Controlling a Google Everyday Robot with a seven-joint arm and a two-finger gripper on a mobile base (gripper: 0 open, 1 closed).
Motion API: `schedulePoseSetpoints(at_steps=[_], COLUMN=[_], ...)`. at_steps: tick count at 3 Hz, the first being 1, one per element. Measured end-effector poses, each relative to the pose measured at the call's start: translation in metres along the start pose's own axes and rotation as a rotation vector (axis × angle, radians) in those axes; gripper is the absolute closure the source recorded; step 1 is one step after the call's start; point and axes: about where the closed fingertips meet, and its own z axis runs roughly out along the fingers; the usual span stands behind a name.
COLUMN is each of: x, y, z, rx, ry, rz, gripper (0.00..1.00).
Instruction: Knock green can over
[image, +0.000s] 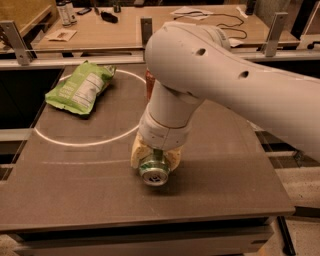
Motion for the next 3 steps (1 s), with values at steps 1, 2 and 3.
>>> schedulePoseSetpoints(at_steps=[1, 2, 3], x=[0.0, -0.0024, -0.0024], y=[-0.0003, 0.0014, 0.0005], z=[-0.0013, 0.0015, -0.0022], rx=[0.0, -0.017, -0.017], ry=[0.0, -0.012, -0.012], rz=[0.0, 0.005, 0.005], gripper=[0.37, 0.13, 0.0])
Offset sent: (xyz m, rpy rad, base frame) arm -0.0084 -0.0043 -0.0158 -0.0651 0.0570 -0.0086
